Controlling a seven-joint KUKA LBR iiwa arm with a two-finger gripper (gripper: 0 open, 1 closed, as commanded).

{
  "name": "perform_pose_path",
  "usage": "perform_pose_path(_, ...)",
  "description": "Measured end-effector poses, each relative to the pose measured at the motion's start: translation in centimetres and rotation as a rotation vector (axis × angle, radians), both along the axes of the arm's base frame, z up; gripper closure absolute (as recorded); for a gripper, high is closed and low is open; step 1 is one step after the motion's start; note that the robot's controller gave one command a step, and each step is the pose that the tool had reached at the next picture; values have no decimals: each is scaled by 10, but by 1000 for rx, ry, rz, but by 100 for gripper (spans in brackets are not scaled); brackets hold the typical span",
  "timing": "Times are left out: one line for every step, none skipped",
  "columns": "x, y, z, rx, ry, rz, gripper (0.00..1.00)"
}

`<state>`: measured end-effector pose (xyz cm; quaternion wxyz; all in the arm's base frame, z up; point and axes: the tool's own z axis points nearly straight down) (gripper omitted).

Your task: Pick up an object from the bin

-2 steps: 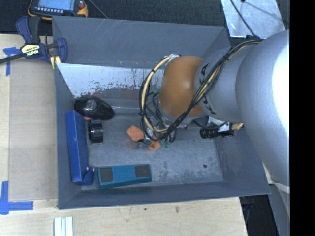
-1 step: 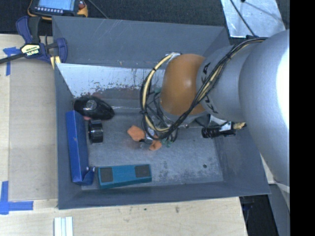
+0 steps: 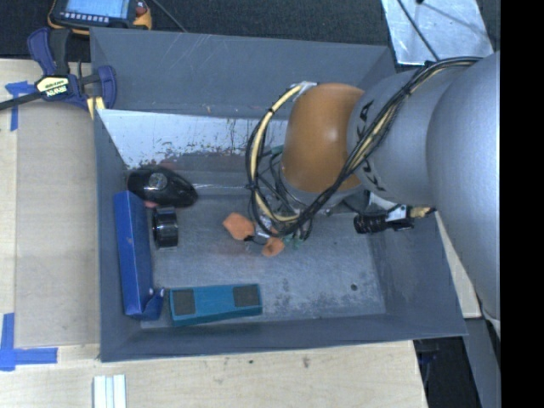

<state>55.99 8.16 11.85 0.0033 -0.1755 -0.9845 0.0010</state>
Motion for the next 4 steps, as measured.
perform_pose_path(2,0,22,1,-6,0,100)
perform_pose_path(3,0,39,2,-12,1,100)
perform_pose_path(4,0,47,2,-14,2,100)
perform_pose_path(3,0,52,2,-13,2,100)
